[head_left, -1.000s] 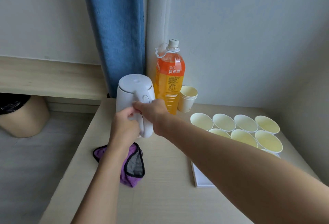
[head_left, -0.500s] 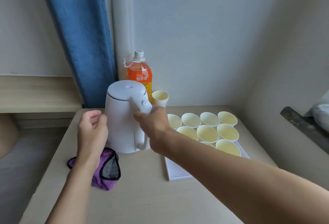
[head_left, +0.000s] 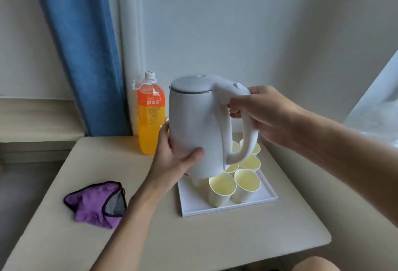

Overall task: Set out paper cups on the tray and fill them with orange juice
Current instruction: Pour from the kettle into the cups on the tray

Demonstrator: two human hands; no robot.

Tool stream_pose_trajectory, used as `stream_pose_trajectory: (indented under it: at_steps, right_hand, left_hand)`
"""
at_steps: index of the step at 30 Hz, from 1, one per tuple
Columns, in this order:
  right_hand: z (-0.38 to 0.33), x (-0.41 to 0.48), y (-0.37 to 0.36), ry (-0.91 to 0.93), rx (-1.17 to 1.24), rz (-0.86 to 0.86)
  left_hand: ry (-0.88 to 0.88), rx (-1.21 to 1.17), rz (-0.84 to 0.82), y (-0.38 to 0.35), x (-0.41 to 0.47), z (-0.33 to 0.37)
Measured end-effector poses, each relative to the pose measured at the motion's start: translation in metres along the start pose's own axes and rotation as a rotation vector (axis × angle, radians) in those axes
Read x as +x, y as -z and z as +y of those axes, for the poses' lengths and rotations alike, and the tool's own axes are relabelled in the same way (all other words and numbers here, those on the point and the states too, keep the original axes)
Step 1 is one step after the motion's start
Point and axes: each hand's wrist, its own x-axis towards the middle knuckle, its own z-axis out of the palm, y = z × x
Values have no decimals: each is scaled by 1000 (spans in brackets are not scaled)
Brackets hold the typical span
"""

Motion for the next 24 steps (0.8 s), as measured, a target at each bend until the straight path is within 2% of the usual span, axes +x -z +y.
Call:
stream_pose_trajectory:
  at_steps: [5, 13, 20, 24]
  right_hand:
    - [4, 9, 32, -4, -175, 65]
    - [11, 35, 51, 66, -339, 90]
    - [17, 48, 48, 73, -320, 87]
    - [26, 45, 50, 107, -193, 203]
  left_hand:
    - [50, -76, 38, -55, -6, -11]
    - [145, -199, 32, -87, -3, -21]
    - [190, -236, 17, -96, 2, -25]
    - [144, -189, -25, -86, 8, -25]
